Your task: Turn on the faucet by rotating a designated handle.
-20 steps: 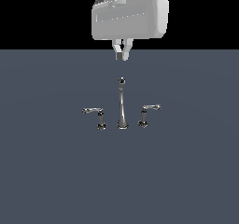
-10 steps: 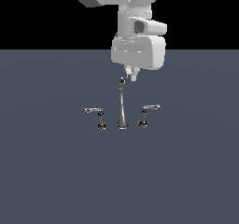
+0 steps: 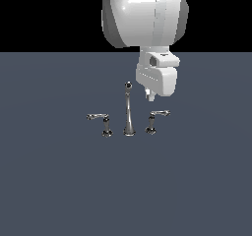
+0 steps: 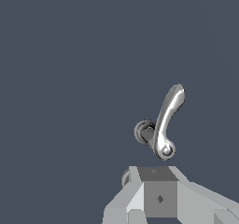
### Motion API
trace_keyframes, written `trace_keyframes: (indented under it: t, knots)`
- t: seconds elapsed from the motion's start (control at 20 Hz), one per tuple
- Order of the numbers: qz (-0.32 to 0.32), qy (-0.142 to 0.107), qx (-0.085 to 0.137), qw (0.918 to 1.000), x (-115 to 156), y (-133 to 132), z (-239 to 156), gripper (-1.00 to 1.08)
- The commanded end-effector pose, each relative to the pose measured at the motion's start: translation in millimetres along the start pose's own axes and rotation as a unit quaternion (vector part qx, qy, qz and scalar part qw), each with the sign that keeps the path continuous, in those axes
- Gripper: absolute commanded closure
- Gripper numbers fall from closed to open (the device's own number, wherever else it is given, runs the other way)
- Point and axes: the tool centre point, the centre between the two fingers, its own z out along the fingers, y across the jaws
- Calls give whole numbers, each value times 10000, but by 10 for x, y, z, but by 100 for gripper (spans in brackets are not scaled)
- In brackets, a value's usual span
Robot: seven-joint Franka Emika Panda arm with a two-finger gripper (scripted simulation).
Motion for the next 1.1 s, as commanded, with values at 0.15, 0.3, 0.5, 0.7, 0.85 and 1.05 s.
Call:
trace_keyframes:
  t: [0.15, 0.3, 0.5, 0.7, 0.85, 1.05]
  knots:
    - [569, 12, 2, 9984, 281, -74, 290, 108]
    - [790, 12, 2, 9969, 393, -93, 401, 108]
    - [985, 10, 4, 9951, 493, -107, 497, 108]
    - [1067, 6, 6, 9943, 534, -111, 534, 108]
    - [1070, 5, 6, 9943, 536, -112, 536, 108]
    - [1067, 5, 5, 9943, 549, -38, 535, 108]
